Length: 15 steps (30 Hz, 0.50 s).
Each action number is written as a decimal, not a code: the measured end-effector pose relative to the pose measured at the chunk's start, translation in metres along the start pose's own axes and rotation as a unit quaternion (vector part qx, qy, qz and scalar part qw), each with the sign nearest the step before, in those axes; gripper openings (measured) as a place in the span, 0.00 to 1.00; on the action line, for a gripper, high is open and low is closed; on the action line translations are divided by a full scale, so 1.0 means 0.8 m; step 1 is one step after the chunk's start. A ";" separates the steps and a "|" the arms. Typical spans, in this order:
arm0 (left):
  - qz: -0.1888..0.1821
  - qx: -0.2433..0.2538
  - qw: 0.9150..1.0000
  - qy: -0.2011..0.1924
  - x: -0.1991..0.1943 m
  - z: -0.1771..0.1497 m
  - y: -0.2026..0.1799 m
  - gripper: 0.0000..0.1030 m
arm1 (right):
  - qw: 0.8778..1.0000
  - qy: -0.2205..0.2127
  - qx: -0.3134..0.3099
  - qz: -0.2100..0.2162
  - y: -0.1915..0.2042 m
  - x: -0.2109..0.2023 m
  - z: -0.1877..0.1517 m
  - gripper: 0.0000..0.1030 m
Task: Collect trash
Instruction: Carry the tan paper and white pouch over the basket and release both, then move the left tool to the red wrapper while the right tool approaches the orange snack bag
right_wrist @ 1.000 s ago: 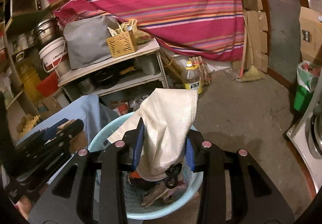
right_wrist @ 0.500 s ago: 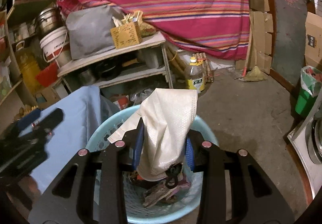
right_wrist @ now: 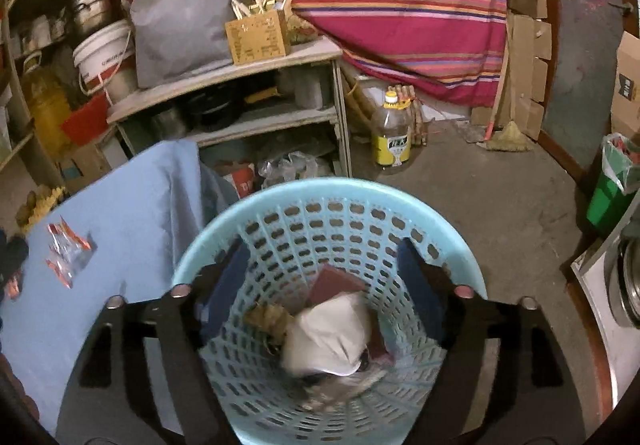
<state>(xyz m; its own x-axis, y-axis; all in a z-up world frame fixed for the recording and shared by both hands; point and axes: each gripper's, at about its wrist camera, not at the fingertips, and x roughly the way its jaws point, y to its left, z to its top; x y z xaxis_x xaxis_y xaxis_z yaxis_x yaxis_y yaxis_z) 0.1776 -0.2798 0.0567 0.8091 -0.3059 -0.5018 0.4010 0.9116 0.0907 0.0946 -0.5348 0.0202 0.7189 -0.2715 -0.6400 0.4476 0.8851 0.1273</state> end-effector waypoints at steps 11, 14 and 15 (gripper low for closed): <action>0.106 -0.057 0.993 0.009 -0.009 -0.039 0.172 0.95 | 0.997 -0.041 -0.051 0.045 0.130 -0.011 0.004 0.96; 0.130 -0.082 0.988 0.002 -0.014 -0.046 0.233 0.95 | 0.995 -0.035 -0.062 0.066 0.168 -0.002 0.002 0.96; 0.135 -0.086 0.987 0.001 -0.013 -0.047 0.246 0.95 | 0.994 -0.032 -0.064 0.079 0.184 0.002 0.001 0.96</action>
<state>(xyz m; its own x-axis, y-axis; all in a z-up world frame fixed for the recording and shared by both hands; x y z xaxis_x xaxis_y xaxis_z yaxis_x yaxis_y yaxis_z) 0.2320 -0.0871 0.0474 0.8756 -0.0450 -0.4809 0.0915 0.9931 0.0736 0.1622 -0.4052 0.0382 0.8091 -0.1454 -0.5694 0.2583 0.9583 0.1223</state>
